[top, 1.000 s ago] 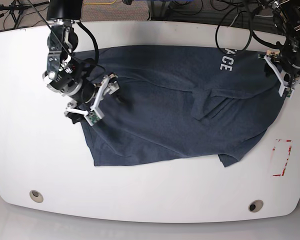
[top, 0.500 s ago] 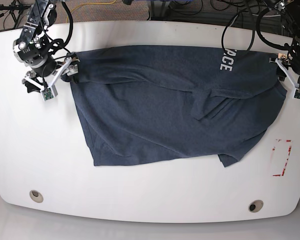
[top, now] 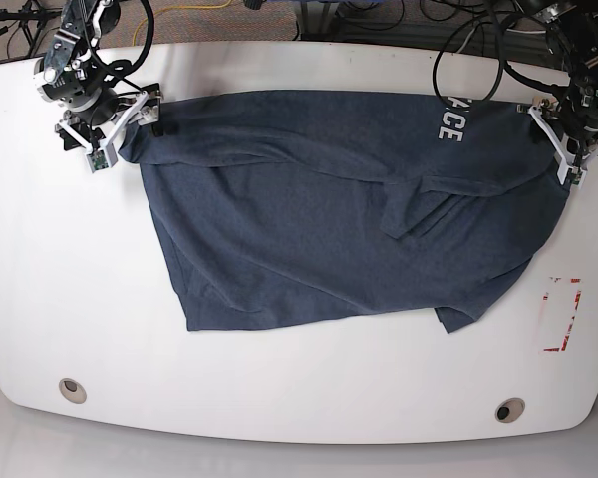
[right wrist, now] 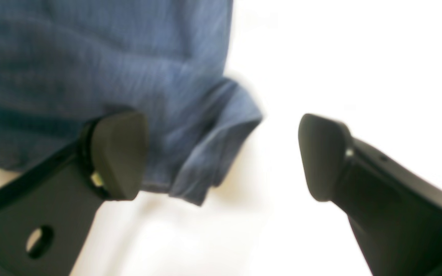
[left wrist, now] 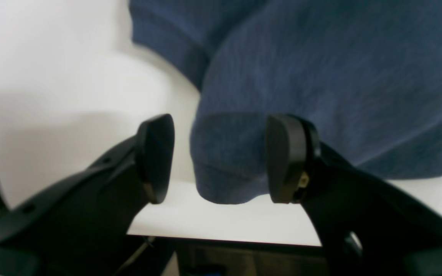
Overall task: Fold the T-shirt properly
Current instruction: 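Grasp the folded edge corners with both grippers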
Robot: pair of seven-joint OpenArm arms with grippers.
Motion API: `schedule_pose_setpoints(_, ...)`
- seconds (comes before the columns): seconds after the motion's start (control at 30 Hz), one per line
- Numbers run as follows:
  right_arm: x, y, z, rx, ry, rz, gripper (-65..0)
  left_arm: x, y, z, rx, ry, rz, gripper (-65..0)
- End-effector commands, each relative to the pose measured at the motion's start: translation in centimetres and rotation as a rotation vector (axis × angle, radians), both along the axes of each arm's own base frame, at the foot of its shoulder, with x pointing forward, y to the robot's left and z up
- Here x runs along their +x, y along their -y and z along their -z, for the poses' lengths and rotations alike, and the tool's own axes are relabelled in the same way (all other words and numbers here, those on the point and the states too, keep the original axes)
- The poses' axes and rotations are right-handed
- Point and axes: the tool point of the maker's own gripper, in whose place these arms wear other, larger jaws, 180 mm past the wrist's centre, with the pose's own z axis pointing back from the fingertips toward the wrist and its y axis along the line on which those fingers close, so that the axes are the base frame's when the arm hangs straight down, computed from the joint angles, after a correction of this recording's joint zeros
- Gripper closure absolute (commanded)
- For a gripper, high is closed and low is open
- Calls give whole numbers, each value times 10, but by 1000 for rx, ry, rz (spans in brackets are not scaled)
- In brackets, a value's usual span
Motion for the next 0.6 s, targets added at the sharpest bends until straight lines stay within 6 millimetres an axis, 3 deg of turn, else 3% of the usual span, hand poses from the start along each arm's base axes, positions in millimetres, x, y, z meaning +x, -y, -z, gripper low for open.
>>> schedule_pose_setpoints(0.0, -1, 3, 6, 14, -9, 6, -575, 8, -4, -8, 8, 51, 11, -339)
schedule_pose_setpoints(0.4, -1, -2, 37, 93, -73, 49, -572, 5, -7, 2, 23, 51, 15, -339)
schedule_pose_setpoints(0.47, 0, -3, 37, 95, -72, 47, -537, 3, -8, 6, 17, 42, 11, -339)
schedule_pose_setpoints(0.57, 1, -3, 36, 95, -70, 47, -428, -2, -9, 15, 0, 16, 0, -338)
